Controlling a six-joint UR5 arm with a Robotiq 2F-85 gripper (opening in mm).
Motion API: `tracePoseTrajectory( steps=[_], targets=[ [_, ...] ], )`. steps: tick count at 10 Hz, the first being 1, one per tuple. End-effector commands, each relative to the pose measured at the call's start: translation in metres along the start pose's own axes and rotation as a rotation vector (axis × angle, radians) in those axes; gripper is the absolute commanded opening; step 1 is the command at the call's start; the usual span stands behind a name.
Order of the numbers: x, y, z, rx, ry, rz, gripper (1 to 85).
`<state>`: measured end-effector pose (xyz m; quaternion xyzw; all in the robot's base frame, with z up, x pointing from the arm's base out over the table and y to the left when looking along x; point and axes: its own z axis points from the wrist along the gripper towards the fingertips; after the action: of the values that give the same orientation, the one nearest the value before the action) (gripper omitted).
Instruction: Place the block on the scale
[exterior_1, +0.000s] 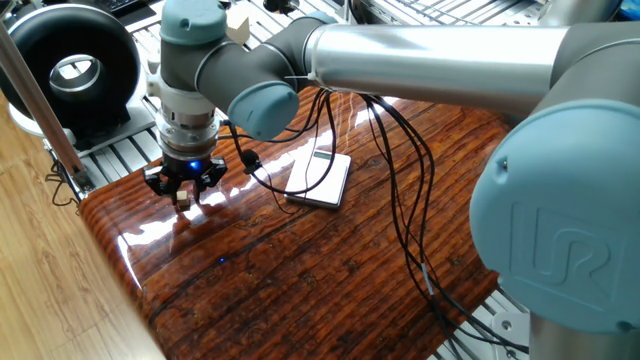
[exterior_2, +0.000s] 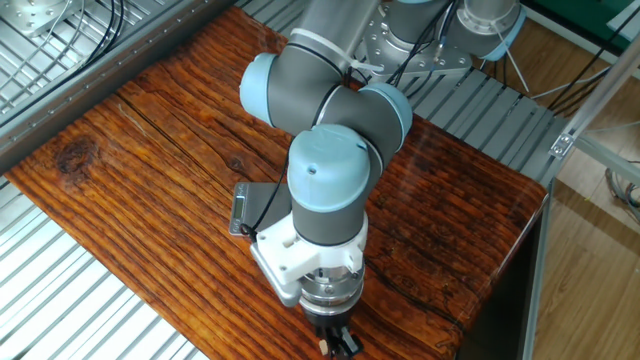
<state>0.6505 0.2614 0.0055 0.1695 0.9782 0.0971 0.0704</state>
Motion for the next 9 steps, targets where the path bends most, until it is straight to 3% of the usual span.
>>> tracePoseTrajectory(
  steps=[1,5,9],
  targets=[
    [-0.0001,-0.0015,-0.0015,0.004,0.006,0.013,38.3],
    [0.0014,-0.0014,-0.0022,0.007,0.011,0.023,32.3],
    [0.0028,-0.0035,-0.0048,0.03,0.015,0.052,19.0]
  ],
)
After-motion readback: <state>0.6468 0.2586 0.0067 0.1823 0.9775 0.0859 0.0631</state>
